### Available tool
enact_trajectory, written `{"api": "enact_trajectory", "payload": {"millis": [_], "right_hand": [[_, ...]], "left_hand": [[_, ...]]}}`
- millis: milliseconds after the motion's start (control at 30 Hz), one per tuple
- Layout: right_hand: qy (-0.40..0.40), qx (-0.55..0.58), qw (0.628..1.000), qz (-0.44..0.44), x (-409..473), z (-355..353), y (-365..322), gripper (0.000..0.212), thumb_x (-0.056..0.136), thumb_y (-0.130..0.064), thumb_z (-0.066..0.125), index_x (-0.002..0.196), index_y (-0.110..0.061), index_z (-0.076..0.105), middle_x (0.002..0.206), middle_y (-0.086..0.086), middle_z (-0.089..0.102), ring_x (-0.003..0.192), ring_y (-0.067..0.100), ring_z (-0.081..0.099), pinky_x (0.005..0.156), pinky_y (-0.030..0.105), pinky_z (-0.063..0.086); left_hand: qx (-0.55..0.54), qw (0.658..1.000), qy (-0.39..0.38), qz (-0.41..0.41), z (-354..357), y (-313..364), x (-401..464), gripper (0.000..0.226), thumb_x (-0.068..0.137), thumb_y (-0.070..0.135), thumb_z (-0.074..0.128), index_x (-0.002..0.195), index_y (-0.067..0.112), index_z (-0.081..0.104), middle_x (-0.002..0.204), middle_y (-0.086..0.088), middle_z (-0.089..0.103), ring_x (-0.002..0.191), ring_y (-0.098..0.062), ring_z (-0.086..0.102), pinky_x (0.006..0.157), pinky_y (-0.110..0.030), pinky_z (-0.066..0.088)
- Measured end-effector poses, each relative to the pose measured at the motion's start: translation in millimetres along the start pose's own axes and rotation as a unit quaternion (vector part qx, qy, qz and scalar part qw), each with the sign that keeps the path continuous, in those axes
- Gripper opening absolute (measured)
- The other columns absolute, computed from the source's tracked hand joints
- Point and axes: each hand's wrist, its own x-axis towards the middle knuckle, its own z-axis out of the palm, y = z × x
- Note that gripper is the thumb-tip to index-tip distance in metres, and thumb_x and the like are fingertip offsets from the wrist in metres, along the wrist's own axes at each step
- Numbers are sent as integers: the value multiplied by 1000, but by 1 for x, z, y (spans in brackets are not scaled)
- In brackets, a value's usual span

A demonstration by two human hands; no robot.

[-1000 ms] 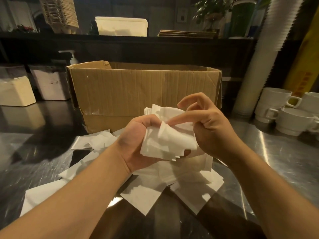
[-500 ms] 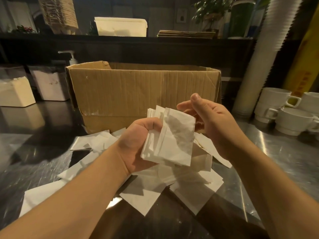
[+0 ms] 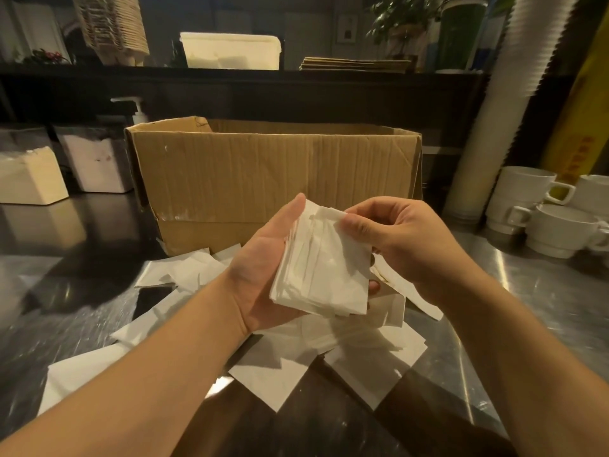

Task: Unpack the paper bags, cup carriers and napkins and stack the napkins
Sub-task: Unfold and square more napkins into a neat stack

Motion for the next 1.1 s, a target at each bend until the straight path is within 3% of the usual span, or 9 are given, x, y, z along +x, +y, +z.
{"api": "enact_trajectory", "payload": {"millis": [167,267,467,600,667,767,867,933,1100], "right_hand": [[-6,45,999,13,-2,2,-2,11,83,-30,75,89,-21,77,86,-9,75,82,12,72,65,22,58],[13,43,999,27,-3,8,2,8,88,-26,75,91,-19,76,87,-8,75,80,15,74,59,30,60],[54,-8,998,-13,-6,20,6,19,89,-31,72,107,-27,70,98,-8,70,90,13,70,64,24,62],[57,-49,997,-32,-5,23,7,13,92,-34,69,104,-32,72,109,-6,67,97,14,67,67,24,63],[51,-49,997,-27,-5,22,6,11,94,-32,67,104,-30,73,106,-7,68,92,12,68,63,20,60],[62,-37,997,-1,-2,11,1,12,99,-31,62,106,-28,71,102,-10,70,89,8,66,60,15,54],[68,-85,993,46,3,-3,-2,14,100,-35,60,96,-27,72,90,-8,70,83,9,64,67,22,50],[62,-178,979,72,7,-10,0,21,100,-41,60,89,-26,71,83,-5,69,81,12,65,67,29,53],[-85,-357,916,159,7,-23,-5,41,88,-60,66,96,-20,70,89,-1,72,82,14,68,73,30,59]], "left_hand": [[21,999,-28,-22,-1,-2,0,81,97,74,44,152,15,50,144,-20,55,131,-41,54,113,-56,41],[25,999,-30,-16,-1,-3,1,87,91,73,57,156,17,43,154,-25,47,139,-46,48,115,-62,37],[41,999,-2,-4,-2,-3,-1,84,76,35,88,149,15,52,129,-22,57,106,-38,64,110,-60,40],[31,999,23,-11,-1,-4,-2,94,67,27,93,149,18,49,120,-21,64,101,-37,68,101,-59,49],[26,999,26,-27,0,-2,-3,97,68,25,92,153,18,45,124,-21,59,101,-37,66,100,-59,50],[-6,999,-3,-46,3,1,-5,75,79,21,79,146,7,48,122,-21,59,96,-33,65,95,-50,50],[-42,998,-20,-36,5,3,-5,53,84,16,65,133,6,47,109,-19,60,94,-34,61,91,-46,53],[-48,998,-18,-20,6,3,-4,49,85,15,59,132,8,46,101,-17,58,93,-34,61,92,-46,54],[-77,996,45,2,6,3,-4,48,83,15,56,130,6,55,98,-14,59,79,-26,58,81,-39,52]]}}
